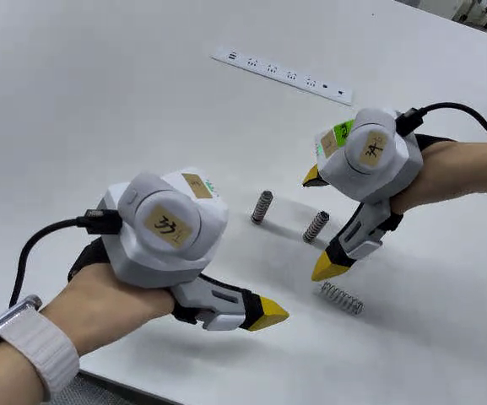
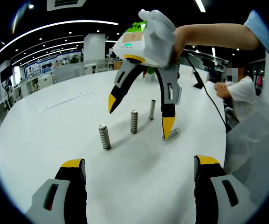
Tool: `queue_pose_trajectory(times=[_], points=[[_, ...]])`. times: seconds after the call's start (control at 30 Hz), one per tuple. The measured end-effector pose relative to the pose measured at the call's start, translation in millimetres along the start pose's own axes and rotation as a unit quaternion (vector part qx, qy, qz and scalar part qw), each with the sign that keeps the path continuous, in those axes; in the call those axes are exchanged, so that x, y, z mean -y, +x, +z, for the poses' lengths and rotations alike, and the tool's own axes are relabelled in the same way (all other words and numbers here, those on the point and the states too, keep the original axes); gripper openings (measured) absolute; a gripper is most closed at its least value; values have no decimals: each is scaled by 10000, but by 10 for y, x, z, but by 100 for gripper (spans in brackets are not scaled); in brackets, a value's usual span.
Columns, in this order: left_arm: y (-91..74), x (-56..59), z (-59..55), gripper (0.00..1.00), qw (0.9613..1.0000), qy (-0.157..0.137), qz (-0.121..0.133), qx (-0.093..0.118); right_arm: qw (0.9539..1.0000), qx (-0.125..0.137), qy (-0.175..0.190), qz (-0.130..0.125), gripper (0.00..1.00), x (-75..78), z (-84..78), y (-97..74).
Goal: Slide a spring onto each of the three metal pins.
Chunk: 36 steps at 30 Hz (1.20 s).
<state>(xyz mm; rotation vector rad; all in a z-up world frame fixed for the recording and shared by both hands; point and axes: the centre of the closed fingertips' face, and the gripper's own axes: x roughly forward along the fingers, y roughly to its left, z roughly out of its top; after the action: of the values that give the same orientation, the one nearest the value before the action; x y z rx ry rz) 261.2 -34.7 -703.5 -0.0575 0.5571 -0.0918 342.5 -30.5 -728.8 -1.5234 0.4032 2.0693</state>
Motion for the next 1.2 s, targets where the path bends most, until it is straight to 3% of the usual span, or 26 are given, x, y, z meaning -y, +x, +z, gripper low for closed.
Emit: queue_pose_trajectory(times=[0.23, 0.3, 0.53, 0.6, 0.7, 0.83, 0.97, 1.2], points=[[-7, -29, -34, 98, 10000, -45, 0, -3, 9967, 619, 478, -196, 95, -150, 32, -120], [-15, -42, -44, 97, 10000, -64, 1, -12, 9961, 671, 530, -229, 96, -208, 1, -148], [-48, -110, -21, 97, 9998, -145, 107, 81, 9854, 1120, 1071, -705, 99, -302, -150, -266], [-60, -129, -14, 97, 9997, -195, 126, 124, 9781, 1339, 1153, -1100, 99, -242, -193, -330], [-74, -144, 21, 97, 9992, -319, 138, 197, 9655, 1626, 1559, -1304, 99, -289, -260, -400], [-84, -182, 18, 97, 9991, -330, 181, 205, 9509, 1930, 1835, -1579, 99, -367, -314, -515], [-91, -164, 26, 97, 9993, -299, 175, 171, 9436, 2007, 1993, -1723, 99, -448, -420, -579], [-108, -173, 28, 97, 9996, -198, 152, 107, 9222, 2201, 2481, -1991, 99, -581, -654, -687]])
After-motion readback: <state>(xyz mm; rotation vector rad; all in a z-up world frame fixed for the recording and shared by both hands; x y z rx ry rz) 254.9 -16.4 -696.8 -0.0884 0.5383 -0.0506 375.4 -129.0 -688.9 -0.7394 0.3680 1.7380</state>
